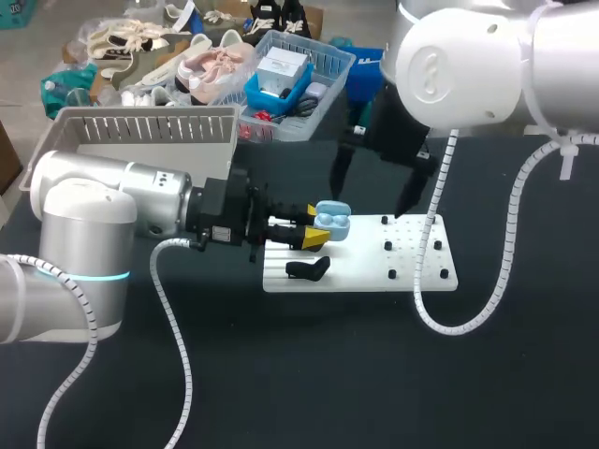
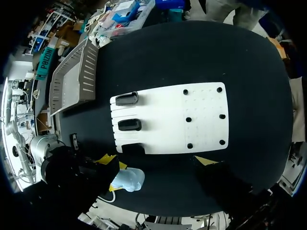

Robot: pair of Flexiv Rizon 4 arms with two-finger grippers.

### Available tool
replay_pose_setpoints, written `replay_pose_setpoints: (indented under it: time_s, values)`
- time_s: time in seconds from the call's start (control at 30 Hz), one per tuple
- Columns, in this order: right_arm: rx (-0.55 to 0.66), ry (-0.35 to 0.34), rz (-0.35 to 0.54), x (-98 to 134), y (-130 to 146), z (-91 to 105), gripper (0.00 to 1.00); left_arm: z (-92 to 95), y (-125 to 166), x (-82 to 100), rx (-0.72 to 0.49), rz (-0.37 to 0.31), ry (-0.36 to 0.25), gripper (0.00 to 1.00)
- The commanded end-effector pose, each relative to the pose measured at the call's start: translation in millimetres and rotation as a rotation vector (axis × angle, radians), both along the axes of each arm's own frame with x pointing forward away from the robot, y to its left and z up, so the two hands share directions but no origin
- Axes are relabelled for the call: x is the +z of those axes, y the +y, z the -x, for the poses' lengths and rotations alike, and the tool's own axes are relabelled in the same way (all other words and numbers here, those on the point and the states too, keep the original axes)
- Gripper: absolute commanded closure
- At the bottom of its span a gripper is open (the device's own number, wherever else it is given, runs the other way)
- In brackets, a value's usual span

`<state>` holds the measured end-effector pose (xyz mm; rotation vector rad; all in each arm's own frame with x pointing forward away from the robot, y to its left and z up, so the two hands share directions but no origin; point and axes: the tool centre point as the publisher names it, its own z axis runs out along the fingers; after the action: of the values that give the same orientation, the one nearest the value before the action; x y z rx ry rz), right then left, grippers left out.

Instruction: Pick up each earbud case from the left stands, insert the matching earbuds, close the lid, and place the case in the box.

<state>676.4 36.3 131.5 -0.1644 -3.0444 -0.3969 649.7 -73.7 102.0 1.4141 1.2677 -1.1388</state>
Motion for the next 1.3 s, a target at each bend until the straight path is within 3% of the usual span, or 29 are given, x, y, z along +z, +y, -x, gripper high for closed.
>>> replay_pose_setpoints:
  time_s: [0.03,0.37,0.73,1.03,1.3]
  values:
    - [0.009,0.007,0.007,6,0,7.1,0.00,0.7,0,-0.1,0.004,0.001,-0.002,1.00]
    - [0.015,-0.009,0.021,14,-1,19.2,0.00,0.7,0,-0.1,0.004,0.001,-0.002,1.00]
    - [-0.128,-0.211,-0.064,26,-39,13.7,0.00,0.7,0,-0.1,0.004,0.001,-0.002,1.00]
    - [-0.111,-0.235,-0.095,18,-52,16.1,0.00,-19.6,43,40.5,0.109,0.018,-0.042,1.00]
    - [-0.111,-0.235,-0.095,18,-52,16.1,0.00,-34.1,77,57.5,0.218,-0.014,-0.055,1.00]
